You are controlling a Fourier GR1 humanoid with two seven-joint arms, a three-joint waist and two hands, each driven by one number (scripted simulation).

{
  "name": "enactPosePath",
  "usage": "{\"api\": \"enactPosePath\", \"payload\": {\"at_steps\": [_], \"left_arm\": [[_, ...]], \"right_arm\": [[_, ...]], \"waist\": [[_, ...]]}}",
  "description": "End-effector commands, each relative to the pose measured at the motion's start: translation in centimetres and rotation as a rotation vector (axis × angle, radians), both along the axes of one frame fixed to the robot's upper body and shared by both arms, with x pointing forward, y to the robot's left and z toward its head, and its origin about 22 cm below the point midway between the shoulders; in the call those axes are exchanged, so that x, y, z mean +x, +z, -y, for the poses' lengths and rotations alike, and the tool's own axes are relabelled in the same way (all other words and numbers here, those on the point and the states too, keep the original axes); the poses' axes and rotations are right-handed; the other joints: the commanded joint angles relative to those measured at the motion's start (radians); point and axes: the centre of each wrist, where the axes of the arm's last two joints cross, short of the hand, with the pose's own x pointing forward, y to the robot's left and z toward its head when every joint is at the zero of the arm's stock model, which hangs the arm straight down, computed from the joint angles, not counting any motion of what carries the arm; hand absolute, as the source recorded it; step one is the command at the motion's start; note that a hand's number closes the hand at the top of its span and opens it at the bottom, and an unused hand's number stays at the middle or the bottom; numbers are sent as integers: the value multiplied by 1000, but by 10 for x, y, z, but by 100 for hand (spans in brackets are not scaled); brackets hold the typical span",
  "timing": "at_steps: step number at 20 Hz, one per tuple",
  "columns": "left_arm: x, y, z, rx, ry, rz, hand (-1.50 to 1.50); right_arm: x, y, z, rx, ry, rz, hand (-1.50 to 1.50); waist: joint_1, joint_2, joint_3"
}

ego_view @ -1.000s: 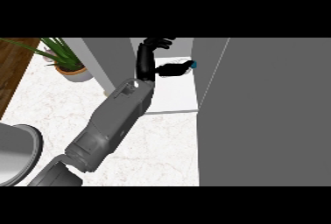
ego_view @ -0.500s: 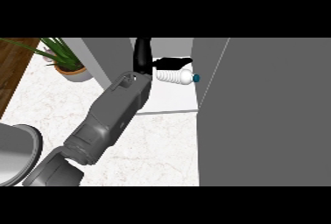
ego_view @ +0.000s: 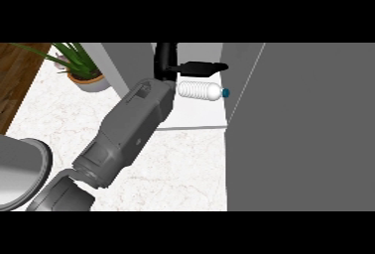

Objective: Pick up the bottled water, place it into the cabinet and close the cabinet

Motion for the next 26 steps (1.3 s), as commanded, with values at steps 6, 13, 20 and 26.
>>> {"api": "enactPosePath", "payload": {"at_steps": [6,13,20,26], "left_arm": [[-31,-17,10,-89,-136,-25,-150],[-69,-22,14,-143,-211,-19,-150],[-124,-39,-2,-178,-239,-30,-150],[-170,-48,-42,-206,-254,-45,-150]], "right_arm": [[-2,26,-22,19,29,27,-150],[1,19,-23,40,3,36,-150],[3,31,-31,17,2,34,-150],[19,17,-31,16,83,9,-150]], "waist": [[30,-14,0],[45,-14,0],[50,-14,0],[56,-10,0]]}}
